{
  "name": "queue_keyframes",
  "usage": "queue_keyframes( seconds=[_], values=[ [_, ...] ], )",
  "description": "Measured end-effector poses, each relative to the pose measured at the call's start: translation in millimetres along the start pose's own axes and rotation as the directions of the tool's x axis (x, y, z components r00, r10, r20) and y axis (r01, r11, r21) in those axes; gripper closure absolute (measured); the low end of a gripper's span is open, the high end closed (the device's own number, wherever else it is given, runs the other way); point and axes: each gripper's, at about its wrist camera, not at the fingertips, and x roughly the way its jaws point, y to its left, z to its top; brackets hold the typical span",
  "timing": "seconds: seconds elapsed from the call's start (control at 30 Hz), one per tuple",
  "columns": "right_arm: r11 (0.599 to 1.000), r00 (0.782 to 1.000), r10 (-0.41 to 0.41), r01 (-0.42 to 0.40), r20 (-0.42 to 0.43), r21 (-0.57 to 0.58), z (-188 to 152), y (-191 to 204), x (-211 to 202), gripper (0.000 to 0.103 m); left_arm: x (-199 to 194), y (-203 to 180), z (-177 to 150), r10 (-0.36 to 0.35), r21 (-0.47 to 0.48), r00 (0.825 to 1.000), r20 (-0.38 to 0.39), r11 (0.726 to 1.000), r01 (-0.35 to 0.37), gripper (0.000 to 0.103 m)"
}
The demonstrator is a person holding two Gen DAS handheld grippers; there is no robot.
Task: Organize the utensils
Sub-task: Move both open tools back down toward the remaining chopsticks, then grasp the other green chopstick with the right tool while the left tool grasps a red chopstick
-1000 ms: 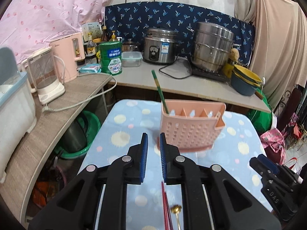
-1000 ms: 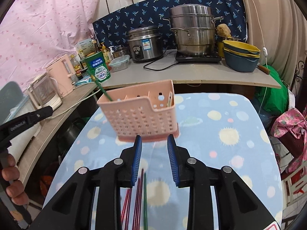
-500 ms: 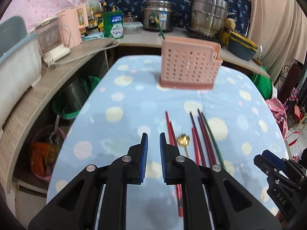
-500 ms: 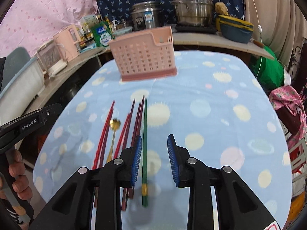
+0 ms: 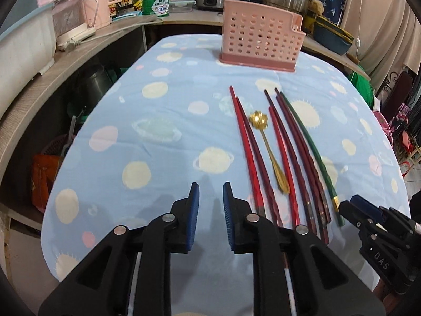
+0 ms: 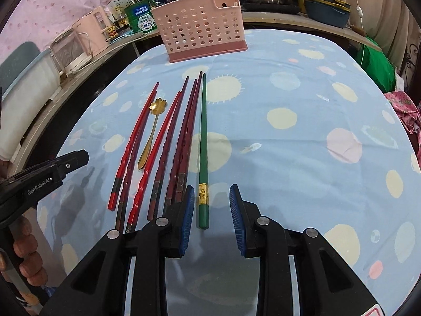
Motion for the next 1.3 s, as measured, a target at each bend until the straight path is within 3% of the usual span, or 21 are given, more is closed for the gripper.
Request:
queue_keyframes(
  seconds=[0.23, 0.47, 1.03, 1.3],
  values=[
    [1.000, 1.000, -0.005, 0.005, -0.001, -0.008, -2.8, 2.5, 4.7, 0.078, 2.9, -2.8, -12.0, -0.019, 0.006, 0.999, -0.026, 1.000, 0.019, 0.081],
    [0.999, 1.000, -0.025, 0.025, 0.010, -0.020, -5.7, 1.8, 6.1, 0.095, 0.5, -9.1, -15.3, -0.037, 0.020, 0.999, -0.019, 0.999, 0.037, 0.069],
    [1.000, 1.000, -0.013, 0.013, 0.011, 0.008, -7.8, -3.5, 3.7, 0.095, 11.0, -24.0, -17.4, -0.105, 0.013, 0.993, -0.058, 0.994, 0.106, 0.068],
    [1.000, 1.000, -0.009, 0.009, 0.014, 0.010, -8.8, -3.2, 3.8, 0.095, 16.1, -27.1, -18.4, -0.094, 0.017, 0.993, -0.068, 0.995, 0.096, 0.068]
  ],
)
